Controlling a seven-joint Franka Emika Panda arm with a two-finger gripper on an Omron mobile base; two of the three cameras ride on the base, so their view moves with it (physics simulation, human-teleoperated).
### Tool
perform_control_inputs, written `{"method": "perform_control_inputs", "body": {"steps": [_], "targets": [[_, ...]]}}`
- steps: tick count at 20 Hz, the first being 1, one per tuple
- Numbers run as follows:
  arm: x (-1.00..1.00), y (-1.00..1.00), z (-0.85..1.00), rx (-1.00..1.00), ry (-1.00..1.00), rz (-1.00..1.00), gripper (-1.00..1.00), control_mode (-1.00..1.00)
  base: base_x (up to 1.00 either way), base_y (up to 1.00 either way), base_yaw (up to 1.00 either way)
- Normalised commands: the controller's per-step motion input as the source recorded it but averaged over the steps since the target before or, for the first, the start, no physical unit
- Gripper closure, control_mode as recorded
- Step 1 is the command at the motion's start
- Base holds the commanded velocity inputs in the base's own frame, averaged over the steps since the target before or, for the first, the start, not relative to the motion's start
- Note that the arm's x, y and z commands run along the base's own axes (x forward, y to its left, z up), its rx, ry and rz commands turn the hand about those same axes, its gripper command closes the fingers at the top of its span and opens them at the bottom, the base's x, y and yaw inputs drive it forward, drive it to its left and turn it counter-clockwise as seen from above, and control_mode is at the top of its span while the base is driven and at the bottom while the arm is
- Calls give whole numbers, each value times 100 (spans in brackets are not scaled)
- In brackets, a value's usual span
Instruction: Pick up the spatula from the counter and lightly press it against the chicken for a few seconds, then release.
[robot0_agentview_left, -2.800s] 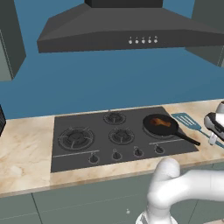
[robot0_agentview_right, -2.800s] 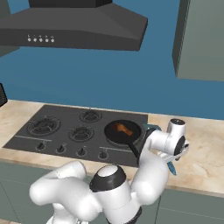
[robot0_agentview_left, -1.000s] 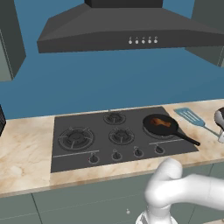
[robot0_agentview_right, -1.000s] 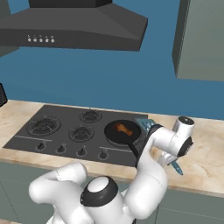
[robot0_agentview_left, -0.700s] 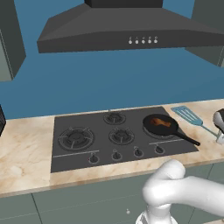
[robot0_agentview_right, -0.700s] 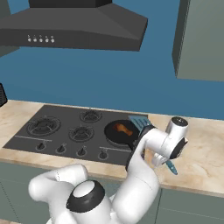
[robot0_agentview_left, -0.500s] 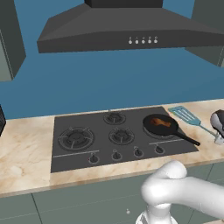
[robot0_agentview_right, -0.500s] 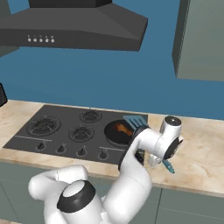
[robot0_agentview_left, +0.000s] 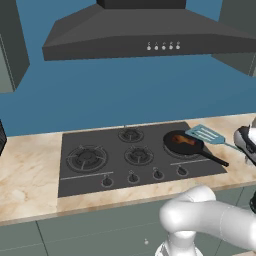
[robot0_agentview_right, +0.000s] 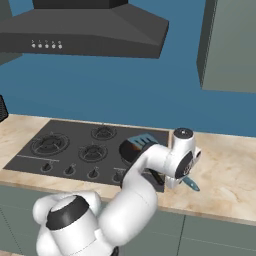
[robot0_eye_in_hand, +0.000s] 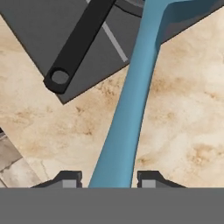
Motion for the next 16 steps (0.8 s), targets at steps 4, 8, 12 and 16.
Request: {"method": "perform_control_inputs", "body": {"steps": [4, 8, 12, 16], "targets": [[0, 7, 16, -2, 0, 9, 100, -100, 0, 0, 0], [0, 2, 15, -3, 0, 10, 100, -100, 0, 0, 0], [5, 0, 6, -2, 4, 9, 100, -100, 0, 0, 0], [12, 0, 0, -2, 7, 9, 100, -100, 0, 0, 0]]}}
